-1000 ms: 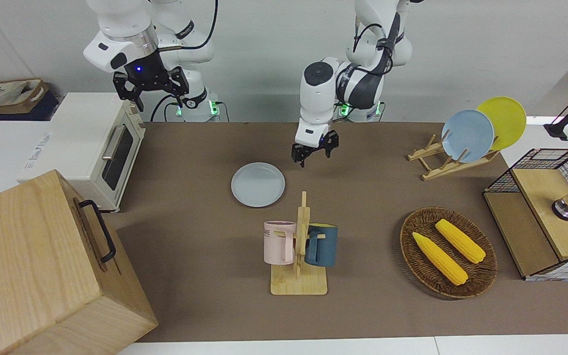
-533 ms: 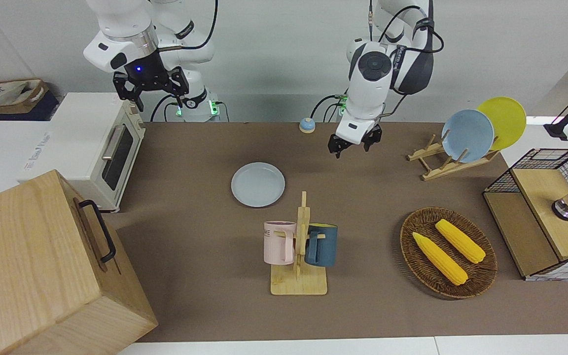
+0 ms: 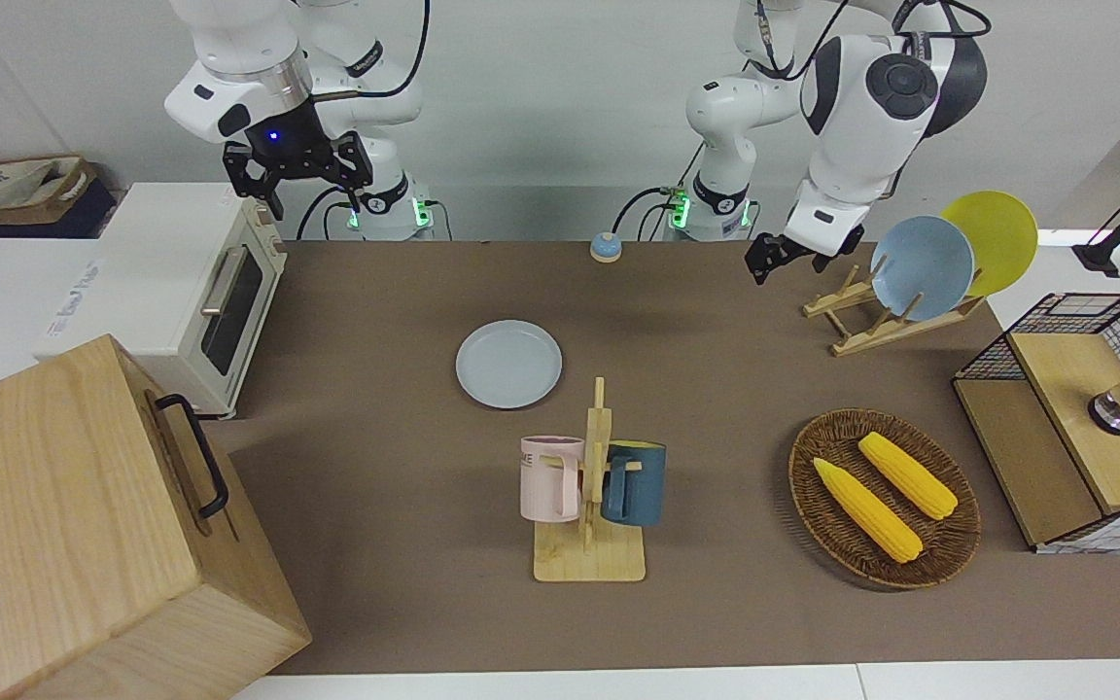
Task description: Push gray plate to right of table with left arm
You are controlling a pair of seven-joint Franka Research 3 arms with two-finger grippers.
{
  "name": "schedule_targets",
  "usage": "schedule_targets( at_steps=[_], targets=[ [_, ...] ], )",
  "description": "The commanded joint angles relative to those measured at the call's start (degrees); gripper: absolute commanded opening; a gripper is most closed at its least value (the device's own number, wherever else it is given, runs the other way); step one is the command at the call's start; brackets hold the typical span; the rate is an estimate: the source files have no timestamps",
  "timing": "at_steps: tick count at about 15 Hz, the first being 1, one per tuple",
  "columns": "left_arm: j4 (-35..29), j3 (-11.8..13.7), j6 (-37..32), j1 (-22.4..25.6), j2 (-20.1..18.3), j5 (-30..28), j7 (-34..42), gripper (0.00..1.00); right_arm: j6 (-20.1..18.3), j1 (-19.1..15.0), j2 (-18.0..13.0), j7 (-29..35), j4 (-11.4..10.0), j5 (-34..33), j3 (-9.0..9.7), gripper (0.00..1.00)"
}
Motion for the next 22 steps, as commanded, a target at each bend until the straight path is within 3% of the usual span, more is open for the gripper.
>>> schedule_targets(
  at_steps=[1, 7, 13, 15, 17, 18, 22],
  targets=[
    [4.7, -0.4, -4.3, 2.5, -0.5, -1.0, 5.5, 1.0, -0.9, -1.1, -0.2, 0.7, 0.5, 0.3, 0.87, 0.983],
    [8.5, -0.6, -5.6, 1.6, -0.4, -0.5, 5.7, 1.0, -0.9, -1.1, -0.2, 0.7, 0.5, 0.3, 0.96, 0.983],
    [8.6, 1.8, -5.6, 1.5, -0.2, -0.5, 10.4, 1.0, -0.9, -1.1, -0.2, 0.7, 0.5, 0.3, 0.96, 0.983],
    [8.6, 6.8, -5.6, -4.1, -0.2, -0.4, 10.5, 1.0, -0.9, -1.1, -0.2, 0.7, 0.5, 0.3, 0.87, 0.983],
    [8.6, 18.9, -5.6, -15.1, -0.2, -0.4, 10.5, 1.0, -0.9, -1.1, -0.2, 0.7, 0.5, 0.3, 0.96, 0.983],
    [8.6, 23.6, -5.6, -19.4, -0.2, -0.4, 10.5, 1.0, -0.9, -1.1, -0.2, 0.7, 0.5, 0.2, 0.87, 0.983],
    [8.6, 23.8, -5.6, -19.5, -0.3, -0.3, 10.6, 1.0, -0.9, -1.1, -0.2, 0.7, 0.5, 0.3, 0.96, 0.983]
  ],
)
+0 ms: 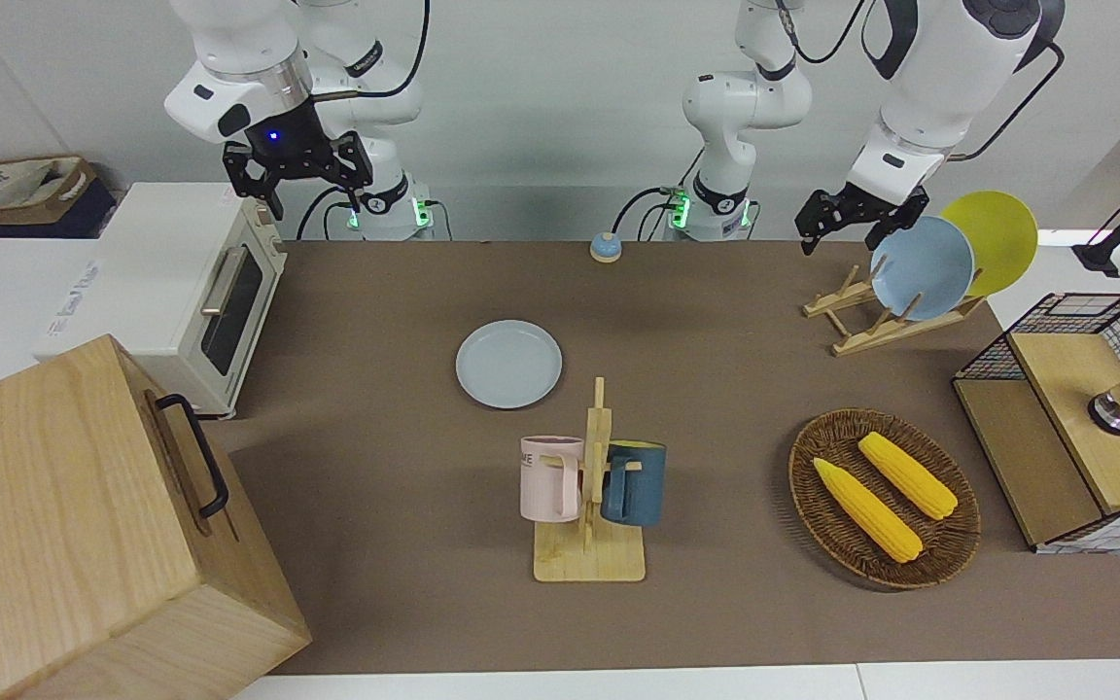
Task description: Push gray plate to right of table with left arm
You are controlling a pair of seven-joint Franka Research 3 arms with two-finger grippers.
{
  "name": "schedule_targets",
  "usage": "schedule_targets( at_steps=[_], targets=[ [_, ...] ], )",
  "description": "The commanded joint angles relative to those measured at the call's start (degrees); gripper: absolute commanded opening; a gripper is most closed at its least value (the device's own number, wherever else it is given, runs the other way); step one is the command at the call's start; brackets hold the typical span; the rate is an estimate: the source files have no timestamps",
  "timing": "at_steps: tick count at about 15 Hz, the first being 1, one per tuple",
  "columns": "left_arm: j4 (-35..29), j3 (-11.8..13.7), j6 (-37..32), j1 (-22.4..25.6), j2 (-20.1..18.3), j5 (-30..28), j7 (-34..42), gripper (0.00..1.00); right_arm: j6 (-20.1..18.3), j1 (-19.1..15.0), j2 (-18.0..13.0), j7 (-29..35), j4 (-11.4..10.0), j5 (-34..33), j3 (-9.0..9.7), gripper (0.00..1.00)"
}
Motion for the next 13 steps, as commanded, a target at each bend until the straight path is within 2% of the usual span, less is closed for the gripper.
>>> schedule_targets(
  at_steps=[1, 3, 13],
  targets=[
    [0.8, 0.6, -1.2, -0.3, 0.1, -0.3, 0.6, 1.0, -0.9, -1.1, -0.2, 0.7, 0.5, 0.2, 0.96, 0.983],
    [0.8, -3.5, -1.2, 4.4, 0.1, -0.4, 2.2, 1.0, -0.9, -1.1, -0.2, 0.7, 0.5, 0.2, 0.96, 0.983],
    [0.9, -3.6, 0.8, 4.3, 0.3, -0.2, 1.6, 1.0, -0.9, -1.1, -0.2, 0.7, 0.5, 0.3, 0.87, 0.983]
  ],
)
